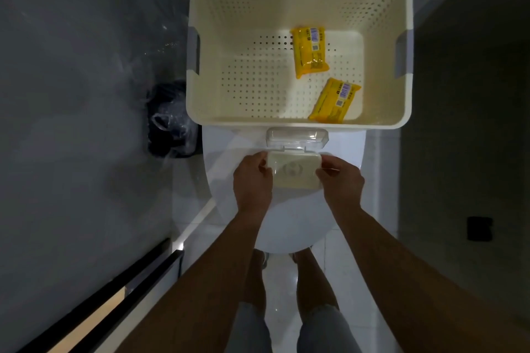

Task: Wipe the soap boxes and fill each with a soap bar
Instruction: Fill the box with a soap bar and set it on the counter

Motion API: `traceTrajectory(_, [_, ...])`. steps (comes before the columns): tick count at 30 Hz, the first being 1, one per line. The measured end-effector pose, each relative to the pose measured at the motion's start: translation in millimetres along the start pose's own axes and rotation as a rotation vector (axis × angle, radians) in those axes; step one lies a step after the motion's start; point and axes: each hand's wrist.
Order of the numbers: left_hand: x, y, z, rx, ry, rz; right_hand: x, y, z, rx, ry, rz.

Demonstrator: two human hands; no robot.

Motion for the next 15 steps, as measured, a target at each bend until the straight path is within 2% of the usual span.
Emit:
traceTrajectory(7, [0.6,0.2,-0.2,0.042,-0.009,0.013,4.3,-4.8,-2.1,-0.052,-0.006,0.088])
traceTrajectory(11, [-7.9,-18.3,-7.5,-0.002,-0.039,-0.013,0.0,-22.3,3.6,-0.016,0.036,-0.026])
traceTrajectory(15, [-21.3,-55.2,-27.1,-0.056,0.022,-0.096,-12.7,-58.1,32.5,0.102,0.027,-0.183])
Point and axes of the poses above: each hand's wrist, its own x-axis towards the middle knuckle, its own y-axis out of the palm, z = x × y, and after that the axes turned 11 degrees about -z, right-handed
